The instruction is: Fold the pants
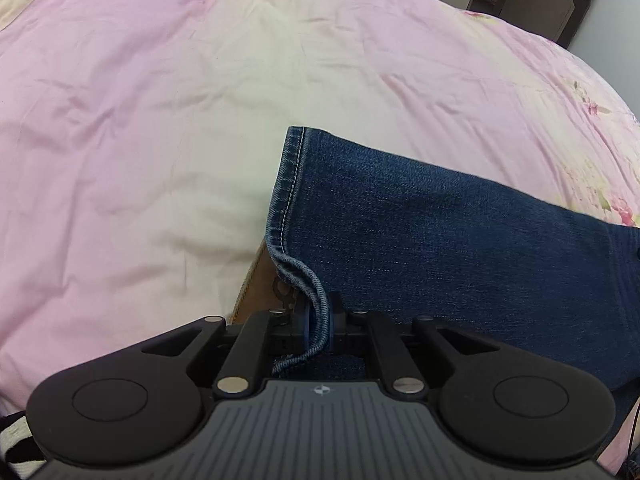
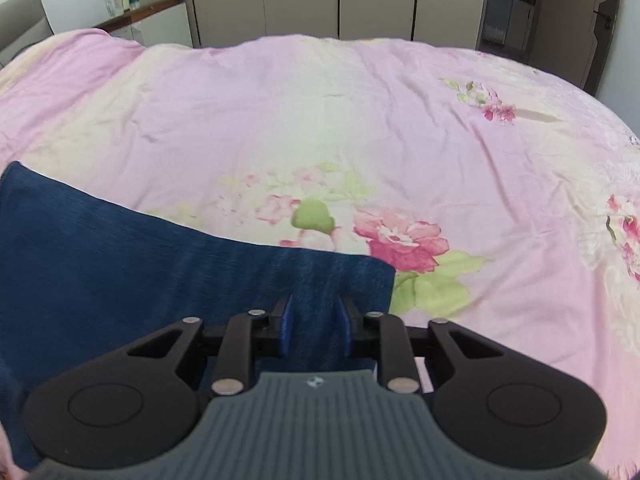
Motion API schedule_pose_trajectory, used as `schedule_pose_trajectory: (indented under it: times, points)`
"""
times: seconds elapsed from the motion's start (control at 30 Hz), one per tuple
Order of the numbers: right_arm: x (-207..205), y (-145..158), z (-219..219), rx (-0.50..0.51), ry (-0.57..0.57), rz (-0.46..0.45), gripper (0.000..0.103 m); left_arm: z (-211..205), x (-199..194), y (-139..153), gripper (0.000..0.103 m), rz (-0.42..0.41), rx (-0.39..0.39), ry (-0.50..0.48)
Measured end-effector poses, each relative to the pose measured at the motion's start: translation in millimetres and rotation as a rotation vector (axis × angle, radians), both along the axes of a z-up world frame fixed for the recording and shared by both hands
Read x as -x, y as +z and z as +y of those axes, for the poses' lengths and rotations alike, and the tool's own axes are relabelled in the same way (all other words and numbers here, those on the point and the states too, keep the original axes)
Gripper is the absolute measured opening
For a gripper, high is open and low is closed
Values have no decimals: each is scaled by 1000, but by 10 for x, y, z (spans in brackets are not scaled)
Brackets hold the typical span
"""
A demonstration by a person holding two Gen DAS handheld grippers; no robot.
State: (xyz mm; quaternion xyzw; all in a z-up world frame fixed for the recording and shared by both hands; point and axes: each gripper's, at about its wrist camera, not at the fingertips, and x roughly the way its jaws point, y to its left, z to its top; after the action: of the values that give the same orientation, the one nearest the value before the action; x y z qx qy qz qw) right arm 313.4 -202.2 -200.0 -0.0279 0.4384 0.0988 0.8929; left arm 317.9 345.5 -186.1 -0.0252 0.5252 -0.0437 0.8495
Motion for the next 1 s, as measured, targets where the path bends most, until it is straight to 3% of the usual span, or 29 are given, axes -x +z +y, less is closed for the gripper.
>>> schedule_pose_trajectory:
  times: [0.03, 0.17, 0.3, 0.33, 0.4, 0.5, 0.6, 0.8, 0.9, 0.97, 1.0]
  points:
    - [-61, -68, -19, 14, -6, 16, 2, -9, 0, -12, 9, 2, -5, -5]
    - [-231, -345, -145, -13, -35, 96, 0, 5, -23, -24, 11, 14, -5, -6]
    - [-180, -212, -146, -16, -54, 100, 0, -16, 39, 87, 34, -9, -70, 15]
    - [-112, -127, -139, -18, -46, 85, 4, -18, 85, 137, 40, -32, -91, 17]
    - [112, 61, -140, -47, -24, 55, 10, -20, 186, 230, 45, -63, -122, 19]
    - [511, 247, -130, -82, -15, 39, 10, -101, 402, 444, 45, -116, -143, 32]
    - [967, 394, -87, -75, -17, -5, 15, -352, 635, 664, 45, -159, -148, -18]
    - [1724, 383, 57, -83, -12, -29, 17, -1143, 1047, 853, 45, -166, -6, -196]
    - [1905, 253, 186, -32, -10, -12, 16, -1563, 1229, 770, 45, -170, 11, -250]
    - [1970, 177, 240, 59, -78, -38, 29, -1835, 1339, 655, 45, -158, 20, -285]
    - [1994, 160, 246, 91, -112, -59, 47, -1955, 1371, 592, 45, -146, 37, -302]
